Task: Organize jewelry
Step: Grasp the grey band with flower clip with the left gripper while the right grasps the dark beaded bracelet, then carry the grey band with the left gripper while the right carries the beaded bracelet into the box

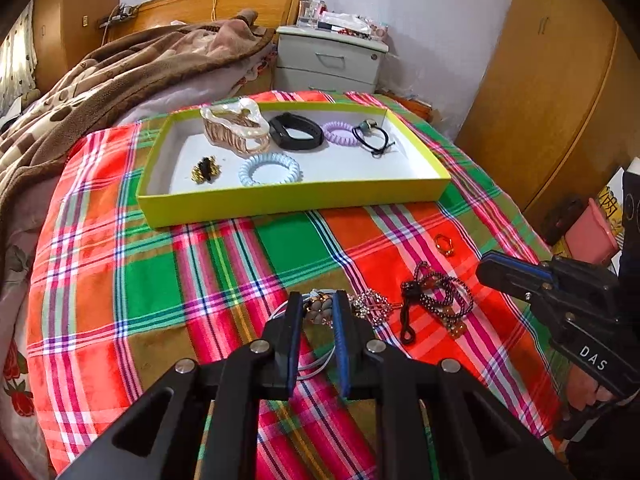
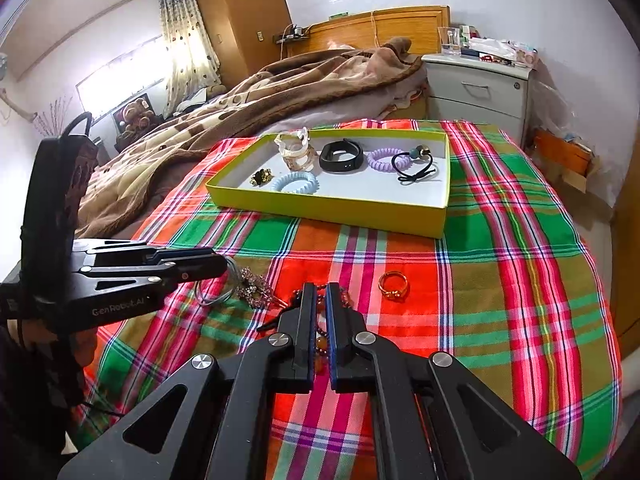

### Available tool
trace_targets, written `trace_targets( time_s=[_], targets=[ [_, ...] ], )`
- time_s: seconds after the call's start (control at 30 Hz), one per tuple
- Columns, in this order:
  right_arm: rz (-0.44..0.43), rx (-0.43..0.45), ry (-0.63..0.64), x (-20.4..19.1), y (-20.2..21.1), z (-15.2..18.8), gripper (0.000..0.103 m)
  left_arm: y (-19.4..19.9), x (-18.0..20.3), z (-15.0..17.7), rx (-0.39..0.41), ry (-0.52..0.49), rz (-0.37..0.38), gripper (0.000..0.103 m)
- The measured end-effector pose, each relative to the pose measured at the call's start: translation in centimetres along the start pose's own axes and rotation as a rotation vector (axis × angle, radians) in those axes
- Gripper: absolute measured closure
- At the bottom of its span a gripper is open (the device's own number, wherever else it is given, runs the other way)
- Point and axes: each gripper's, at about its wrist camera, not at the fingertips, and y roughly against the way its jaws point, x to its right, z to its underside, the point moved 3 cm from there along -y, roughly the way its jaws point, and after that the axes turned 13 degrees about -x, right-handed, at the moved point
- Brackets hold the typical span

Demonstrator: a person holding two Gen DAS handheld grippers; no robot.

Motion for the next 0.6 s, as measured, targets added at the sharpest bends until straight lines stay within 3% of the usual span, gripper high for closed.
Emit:
trace_targets(
  time_s=[0.23, 0.33, 0.5, 0.57, 0.6],
  targets=[
    [0.000, -0.030, 0.035, -0.1, -0.6, 0.2, 0.098, 1.2, -0.7, -0.1, 0.032, 0.022, 0.001, 0.087],
    [-0.004, -0.085, 0.107, -1.3, -1.7, 0.3, 0.087, 1.7, -1.0, -0.2, 0.042, 0.032, 0.002, 0.087],
    [0.067, -0.145, 0.171, -2.2, -3.7, 0.2, 0.084, 2.2, -1.4, -0.2, 0.053, 0.041, -0.001, 0.087],
    [0.080, -0.187, 0.195, -2.5, -4.7, 0.0, 0.069, 2.4, -1.5, -0.3, 0.057, 0.044, -0.002, 0.087],
    [0.092, -0.201, 0.197, -2.5, -5.0, -0.1, 0.067, 2.5, -1.6, -0.3, 0.058, 0.042, -0.002, 0.087]
  ],
)
